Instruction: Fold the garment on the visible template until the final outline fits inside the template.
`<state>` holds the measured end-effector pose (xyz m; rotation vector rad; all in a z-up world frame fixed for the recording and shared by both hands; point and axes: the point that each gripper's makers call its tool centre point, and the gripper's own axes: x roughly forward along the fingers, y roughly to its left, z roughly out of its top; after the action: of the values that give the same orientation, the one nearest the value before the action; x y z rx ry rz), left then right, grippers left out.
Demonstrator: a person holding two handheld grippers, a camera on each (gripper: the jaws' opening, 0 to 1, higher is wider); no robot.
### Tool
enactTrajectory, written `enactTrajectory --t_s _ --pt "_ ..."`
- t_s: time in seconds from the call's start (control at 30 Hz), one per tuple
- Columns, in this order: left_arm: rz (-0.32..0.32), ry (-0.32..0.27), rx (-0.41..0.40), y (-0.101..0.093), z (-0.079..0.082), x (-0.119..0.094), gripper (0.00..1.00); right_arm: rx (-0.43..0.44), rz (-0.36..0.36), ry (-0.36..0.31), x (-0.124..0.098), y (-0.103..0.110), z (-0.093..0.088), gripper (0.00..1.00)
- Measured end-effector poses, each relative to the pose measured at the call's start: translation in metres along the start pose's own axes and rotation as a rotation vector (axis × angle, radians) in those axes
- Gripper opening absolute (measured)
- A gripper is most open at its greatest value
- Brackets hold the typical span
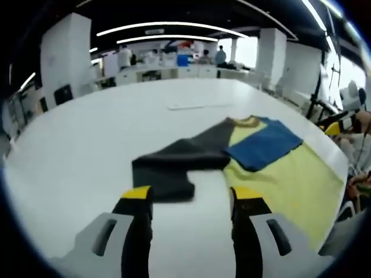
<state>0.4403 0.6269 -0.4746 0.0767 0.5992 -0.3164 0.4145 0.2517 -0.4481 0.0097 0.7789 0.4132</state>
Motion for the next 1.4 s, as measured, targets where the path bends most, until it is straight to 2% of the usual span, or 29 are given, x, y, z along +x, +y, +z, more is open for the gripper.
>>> enactTrajectory --t_s 0.2,0.47,0.7,0.77,0.83,1.07,1.17,1.4 --pt "0.032 0.027 0.058 0.005 -0.003 0.014 0.43 -0.001 0.039 -0.029 -0.012 0.01 -0.002 0.99" --pt "0.051 0.045 0.064 0.006 -0.006 0.031 0.37 -0.035 0.061 -0.065 -0.024 0.023 -0.003 0.99" --pt "0.077 0.066 0.073 0.009 -0.011 0.047 0.31 -0.026 0.064 -0.091 -0.03 0.029 -0.004 0.99" --pt "0.096 0.105 0.079 0.012 -0.018 0.051 0.3 -0.016 0.065 -0.1 -0.031 0.029 -0.004 0.99" --pt "0.1 0.107 0.091 0.013 -0.019 0.054 0.26 -0.01 0.066 -0.101 -0.033 0.029 -0.004 0.99" --pt "0.128 0.13 0.099 0.02 -0.027 0.057 0.16 0.004 0.055 -0.103 -0.037 0.03 -0.006 0.99" --pt "0.136 0.128 0.127 0.023 -0.026 0.054 0.0 0.008 0.051 -0.102 -0.038 0.03 -0.007 0.99" --pt "0.163 0.117 0.157 0.036 -0.025 0.038 0.0 0.021 0.044 -0.11 -0.041 0.031 -0.008 0.99"
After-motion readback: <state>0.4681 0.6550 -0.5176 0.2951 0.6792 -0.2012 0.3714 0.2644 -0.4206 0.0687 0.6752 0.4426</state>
